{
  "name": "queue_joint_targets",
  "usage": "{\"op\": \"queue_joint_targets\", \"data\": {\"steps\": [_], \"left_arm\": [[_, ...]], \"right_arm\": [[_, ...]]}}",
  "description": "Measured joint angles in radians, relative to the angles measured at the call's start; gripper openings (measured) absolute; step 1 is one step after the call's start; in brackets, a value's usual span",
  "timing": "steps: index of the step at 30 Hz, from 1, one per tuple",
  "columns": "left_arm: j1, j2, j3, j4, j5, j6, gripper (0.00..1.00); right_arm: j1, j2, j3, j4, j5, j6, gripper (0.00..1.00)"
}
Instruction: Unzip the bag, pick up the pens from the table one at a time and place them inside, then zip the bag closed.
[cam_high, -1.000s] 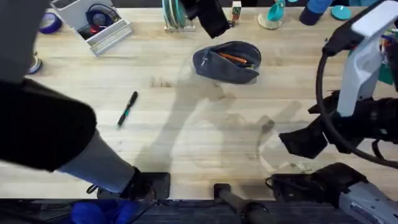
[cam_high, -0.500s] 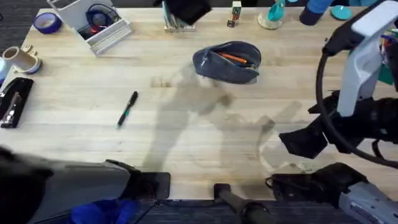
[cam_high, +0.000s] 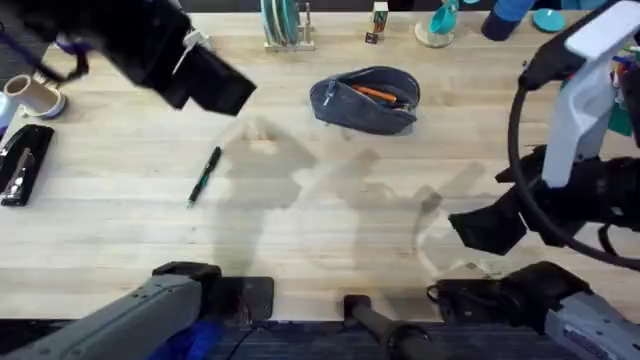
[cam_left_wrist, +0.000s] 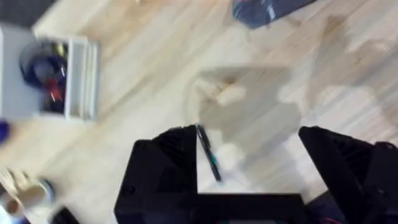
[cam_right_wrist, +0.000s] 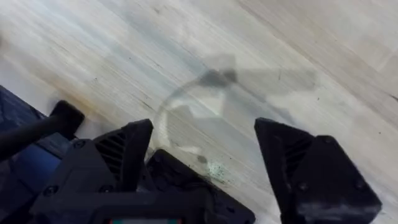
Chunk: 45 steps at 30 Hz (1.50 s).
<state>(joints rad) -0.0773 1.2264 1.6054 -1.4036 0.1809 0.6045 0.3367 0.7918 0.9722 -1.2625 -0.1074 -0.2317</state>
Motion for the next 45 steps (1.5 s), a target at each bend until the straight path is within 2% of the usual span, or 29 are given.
{"op": "queue_joint_targets", "data": {"steps": [3, 9, 14, 22, 27, 32, 38, 45], "left_arm": [[0.050, -0.043, -0.067, 0.010, -0.003, -0.062, 0.995], [0.121, -0.127, -0.188, 0.023, -0.003, -0.167, 0.995], [0.177, -0.203, -0.319, 0.027, -0.016, -0.201, 0.995], [0.258, -0.328, -0.523, 0.059, -0.039, -0.216, 0.995], [0.310, -0.394, -0.610, 0.093, -0.047, -0.182, 0.995], [0.345, -0.399, -0.651, 0.114, -0.048, -0.128, 0.993], [0.374, -0.336, -0.656, 0.126, -0.048, -0.037, 0.993], [0.434, -0.223, -0.656, 0.228, -0.048, 0.034, 0.993]], "right_arm": [[0.000, 0.000, 0.000, 0.000, 0.000, 0.000, 0.997], [0.000, 0.000, 0.000, 0.000, 0.000, 0.000, 0.998], [0.000, 0.000, 0.000, 0.000, 0.000, 0.000, 0.997], [0.000, 0.000, 0.000, 0.000, 0.000, 0.000, 0.997], [0.000, 0.000, 0.000, 0.000, 0.000, 0.000, 0.997], [0.000, 0.000, 0.000, 0.000, 0.000, 0.000, 0.997], [0.000, 0.000, 0.000, 0.000, 0.000, 0.000, 0.997], [0.000, 0.000, 0.000, 0.000, 0.000, 0.000, 0.996]]}}
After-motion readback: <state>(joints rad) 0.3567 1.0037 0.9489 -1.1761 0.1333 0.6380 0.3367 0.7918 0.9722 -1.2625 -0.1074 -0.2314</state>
